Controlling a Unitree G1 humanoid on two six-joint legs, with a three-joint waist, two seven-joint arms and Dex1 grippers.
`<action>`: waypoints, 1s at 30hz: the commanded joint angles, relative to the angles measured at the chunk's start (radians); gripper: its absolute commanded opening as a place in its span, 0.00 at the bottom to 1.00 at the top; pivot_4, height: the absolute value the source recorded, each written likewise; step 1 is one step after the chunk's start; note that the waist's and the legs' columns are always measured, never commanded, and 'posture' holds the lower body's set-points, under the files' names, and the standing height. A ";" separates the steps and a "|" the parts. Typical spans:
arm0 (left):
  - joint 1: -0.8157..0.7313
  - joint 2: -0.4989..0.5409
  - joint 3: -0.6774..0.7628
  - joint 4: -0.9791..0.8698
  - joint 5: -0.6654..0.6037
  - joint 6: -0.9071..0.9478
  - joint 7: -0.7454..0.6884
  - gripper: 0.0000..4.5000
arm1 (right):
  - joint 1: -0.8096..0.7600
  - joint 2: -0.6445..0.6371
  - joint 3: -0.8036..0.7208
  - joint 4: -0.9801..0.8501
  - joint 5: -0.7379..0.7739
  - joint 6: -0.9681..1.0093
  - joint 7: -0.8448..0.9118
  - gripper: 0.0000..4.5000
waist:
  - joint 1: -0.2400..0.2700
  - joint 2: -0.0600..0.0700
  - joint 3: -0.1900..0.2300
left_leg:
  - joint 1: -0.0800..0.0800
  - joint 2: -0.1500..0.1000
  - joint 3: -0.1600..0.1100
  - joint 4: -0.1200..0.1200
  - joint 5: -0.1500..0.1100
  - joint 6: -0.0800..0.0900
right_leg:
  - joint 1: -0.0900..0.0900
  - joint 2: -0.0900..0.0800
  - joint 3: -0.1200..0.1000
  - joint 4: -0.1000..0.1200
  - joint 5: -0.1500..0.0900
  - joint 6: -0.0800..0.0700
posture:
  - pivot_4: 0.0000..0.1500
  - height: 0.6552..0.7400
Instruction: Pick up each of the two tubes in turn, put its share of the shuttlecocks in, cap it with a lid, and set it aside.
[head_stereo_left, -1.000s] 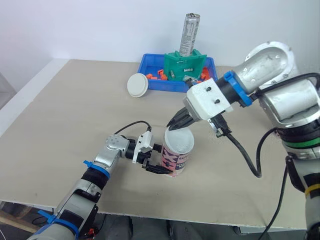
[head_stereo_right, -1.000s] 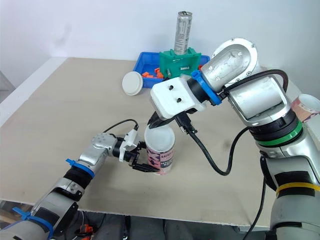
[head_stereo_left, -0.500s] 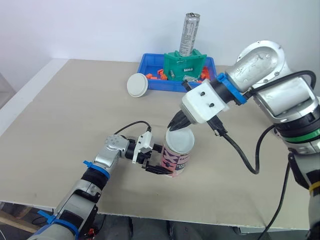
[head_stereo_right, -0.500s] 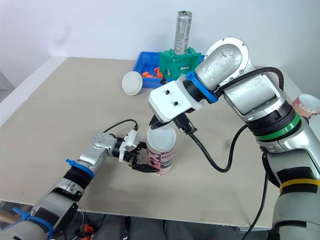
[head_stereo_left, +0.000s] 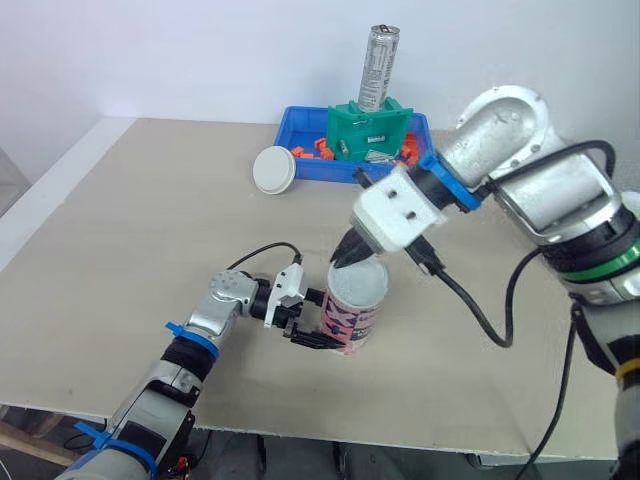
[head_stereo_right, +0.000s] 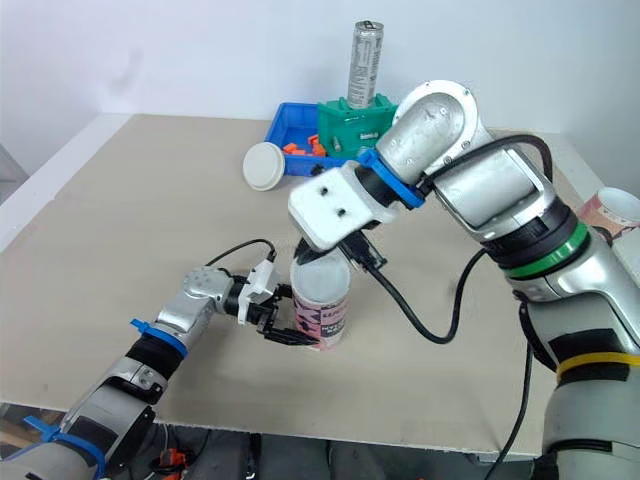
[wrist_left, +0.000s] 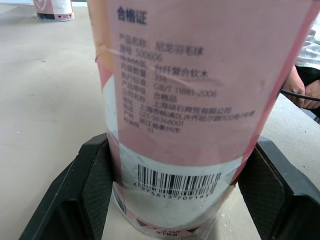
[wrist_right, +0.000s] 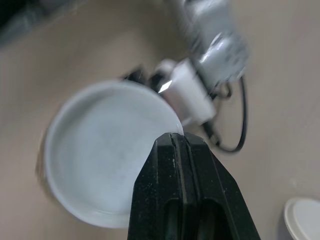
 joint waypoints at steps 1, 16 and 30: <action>0.025 0.028 -0.014 0.046 0.067 0.025 0.027 0.75 | -0.049 0.004 -0.039 0.027 0.051 0.039 0.040 0.00 | 0.000 0.000 0.000 | 0.000 0.000 0.000 0.000 0.000 0.000 | 0.000 0.000 0.000 0.000 0.000 0.000 | 1.00 1.00; 0.028 0.032 -0.014 0.032 0.065 0.037 0.026 0.75 | -0.021 -0.036 0.003 0.016 0.028 0.006 0.040 0.00 | -0.001 -0.001 0.000 | 0.000 -0.001 0.000 -0.002 0.000 0.000 | -0.001 -0.001 0.000 -0.001 0.000 0.000 | 1.00 1.00; 0.035 0.033 -0.012 0.019 0.063 0.049 0.030 0.75 | -0.009 -0.071 0.035 -0.006 0.018 -0.028 0.040 0.00 | 0.000 -0.001 0.000 | 0.000 -0.001 0.001 -0.004 0.000 0.000 | -0.002 -0.001 0.000 -0.002 -0.001 0.000 | 1.00 1.00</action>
